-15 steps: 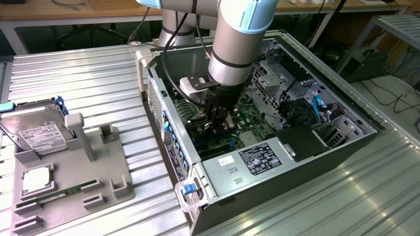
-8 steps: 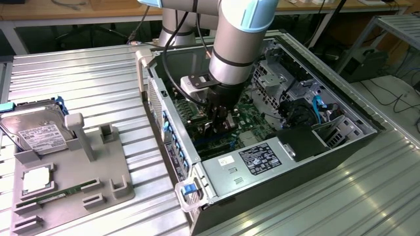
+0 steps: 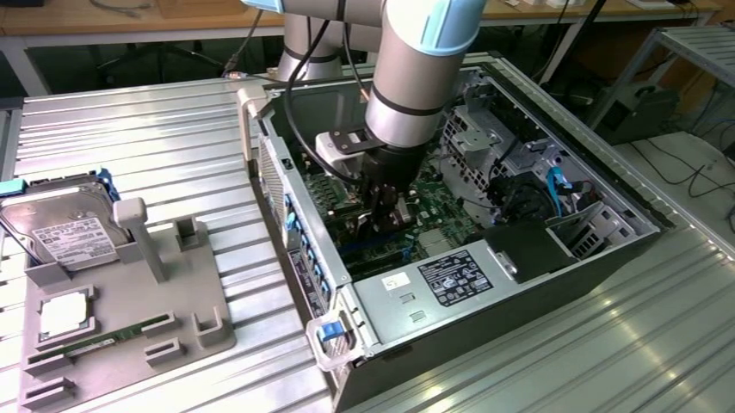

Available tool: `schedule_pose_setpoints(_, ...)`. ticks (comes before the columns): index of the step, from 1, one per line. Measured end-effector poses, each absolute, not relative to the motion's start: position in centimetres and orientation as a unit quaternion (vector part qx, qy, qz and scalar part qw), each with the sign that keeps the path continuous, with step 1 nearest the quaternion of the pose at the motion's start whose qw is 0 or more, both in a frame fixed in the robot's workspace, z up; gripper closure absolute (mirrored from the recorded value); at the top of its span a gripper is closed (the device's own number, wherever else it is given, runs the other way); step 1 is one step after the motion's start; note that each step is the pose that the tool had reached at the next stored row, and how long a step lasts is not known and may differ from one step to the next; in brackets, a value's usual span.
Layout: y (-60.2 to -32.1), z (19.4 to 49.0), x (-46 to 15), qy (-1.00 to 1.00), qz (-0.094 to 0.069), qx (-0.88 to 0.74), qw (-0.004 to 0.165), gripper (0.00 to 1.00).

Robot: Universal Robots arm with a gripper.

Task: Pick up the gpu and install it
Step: 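Insert the gpu into the slot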

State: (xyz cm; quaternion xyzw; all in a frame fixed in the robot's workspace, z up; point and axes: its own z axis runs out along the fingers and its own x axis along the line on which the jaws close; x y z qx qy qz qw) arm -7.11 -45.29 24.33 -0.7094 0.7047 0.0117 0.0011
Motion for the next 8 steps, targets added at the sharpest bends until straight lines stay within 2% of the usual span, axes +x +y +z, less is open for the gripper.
schedule_pose_setpoints(8,-45.3,24.12,-7.11,0.705,0.012,-0.709,0.001,0.72)
